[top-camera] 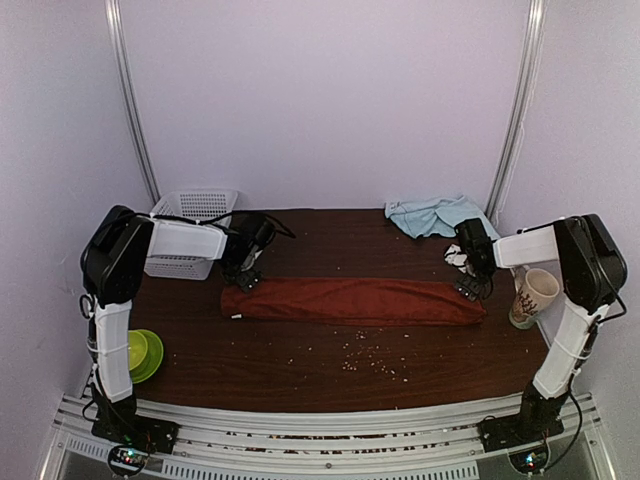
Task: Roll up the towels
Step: Adjust the towel at the center of the board, then smooth out the towel at the center of the board.
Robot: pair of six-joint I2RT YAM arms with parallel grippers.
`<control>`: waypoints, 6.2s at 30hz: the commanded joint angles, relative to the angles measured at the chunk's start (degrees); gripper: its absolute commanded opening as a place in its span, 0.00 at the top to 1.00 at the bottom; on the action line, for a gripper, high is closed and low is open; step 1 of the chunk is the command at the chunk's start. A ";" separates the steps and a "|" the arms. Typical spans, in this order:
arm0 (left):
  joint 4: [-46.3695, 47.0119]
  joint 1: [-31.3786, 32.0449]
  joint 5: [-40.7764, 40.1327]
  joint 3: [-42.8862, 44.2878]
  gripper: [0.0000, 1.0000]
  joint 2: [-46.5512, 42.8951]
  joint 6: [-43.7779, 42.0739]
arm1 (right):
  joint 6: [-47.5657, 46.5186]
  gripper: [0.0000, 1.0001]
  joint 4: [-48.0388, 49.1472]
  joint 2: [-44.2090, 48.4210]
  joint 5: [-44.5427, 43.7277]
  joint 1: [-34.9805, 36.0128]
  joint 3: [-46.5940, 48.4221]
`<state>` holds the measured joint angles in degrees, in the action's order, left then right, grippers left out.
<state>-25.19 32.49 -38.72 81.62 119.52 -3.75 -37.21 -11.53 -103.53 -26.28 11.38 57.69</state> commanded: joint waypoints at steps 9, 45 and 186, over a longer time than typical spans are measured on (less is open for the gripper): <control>2.99 -1.03 -5.57 3.96 0.02 6.48 -2.58 | -3.40 0.03 11.55 -5.62 -10.94 0.36 -0.91; 4.31 8.60 -3.29 -6.17 0.02 -9.73 3.39 | -13.07 0.00 -2.32 25.03 7.32 -3.03 -22.38; 6.46 19.07 5.64 9.10 0.02 -0.19 0.10 | 8.34 0.00 -20.11 -1.28 20.37 5.09 19.65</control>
<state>-21.47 52.18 -33.08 93.34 126.06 -2.79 -27.51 -29.82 -110.08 -3.79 18.55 80.93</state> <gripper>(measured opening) 0.978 0.999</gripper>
